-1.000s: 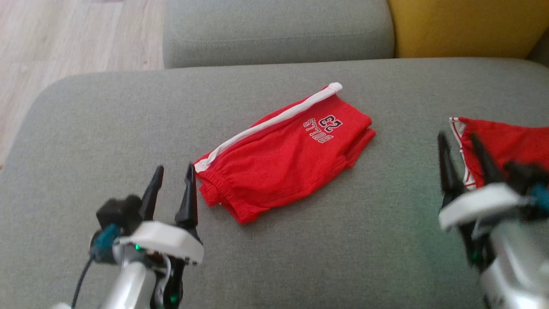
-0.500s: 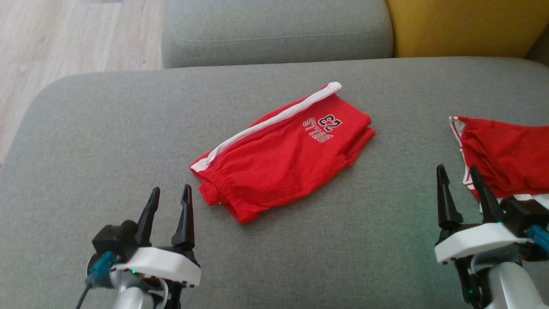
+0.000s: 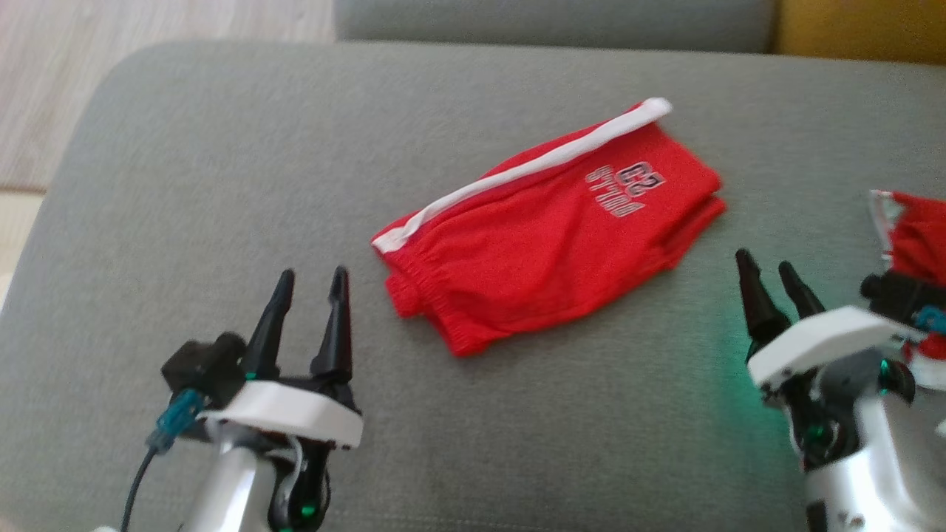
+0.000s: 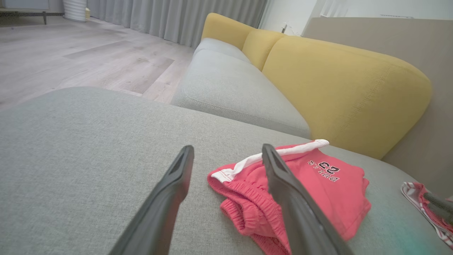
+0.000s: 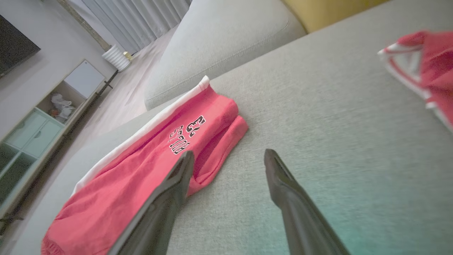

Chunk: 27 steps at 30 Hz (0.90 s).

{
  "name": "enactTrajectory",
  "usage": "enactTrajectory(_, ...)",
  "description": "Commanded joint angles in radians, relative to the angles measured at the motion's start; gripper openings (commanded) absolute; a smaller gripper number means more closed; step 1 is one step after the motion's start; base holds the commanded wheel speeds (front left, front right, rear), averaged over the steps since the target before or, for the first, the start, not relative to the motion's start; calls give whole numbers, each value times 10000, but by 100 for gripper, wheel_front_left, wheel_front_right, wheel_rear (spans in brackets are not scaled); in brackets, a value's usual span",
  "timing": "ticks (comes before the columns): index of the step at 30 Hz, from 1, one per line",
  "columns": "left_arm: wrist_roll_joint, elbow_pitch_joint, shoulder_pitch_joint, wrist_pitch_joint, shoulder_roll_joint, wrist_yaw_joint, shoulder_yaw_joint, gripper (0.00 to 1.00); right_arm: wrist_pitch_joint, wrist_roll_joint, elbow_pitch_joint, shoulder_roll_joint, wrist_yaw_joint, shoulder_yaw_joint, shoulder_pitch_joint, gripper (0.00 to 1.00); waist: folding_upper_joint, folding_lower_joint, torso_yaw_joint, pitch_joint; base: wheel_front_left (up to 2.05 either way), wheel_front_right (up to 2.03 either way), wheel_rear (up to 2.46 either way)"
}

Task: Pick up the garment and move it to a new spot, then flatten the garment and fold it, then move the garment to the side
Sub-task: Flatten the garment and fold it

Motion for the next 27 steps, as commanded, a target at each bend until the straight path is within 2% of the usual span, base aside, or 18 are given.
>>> enactTrajectory(1, -144, -418, -607, -91, -3, 41, 130, 100, 308, 407, -34, 17, -21, 2, -722, 100, 0, 1, 494, 504, 0, 0, 0)
enactTrajectory(5, -574, -500, -865, -91, -3, 155, -202, 100, 824, 1222, 773, 22, -21, -424, -1568, 100, 0, 1, 893, 962, 0, 0, 0)
enactTrajectory(12, -684, -867, -1196, -91, -4, 284, -745, 100, 1325, 1709, 2257, 24, -21, -1143, -2940, 100, 0, 1, 1295, 1416, 0, 0, 0)
enactTrajectory(21, -553, -1081, -1360, -91, -4, 388, -1070, 100, 1648, 1681, 3863, 25, -21, -1454, -3943, 100, 0, 1, 1385, 1513, 0, 0, 0)
enactTrajectory(27, -639, -1132, -1476, -91, -4, 421, -1073, 100, 1674, 1379, 4420, 25, -21, -1391, -4452, 100, 0, 1, 1448, 1641, 0, 0, 0)
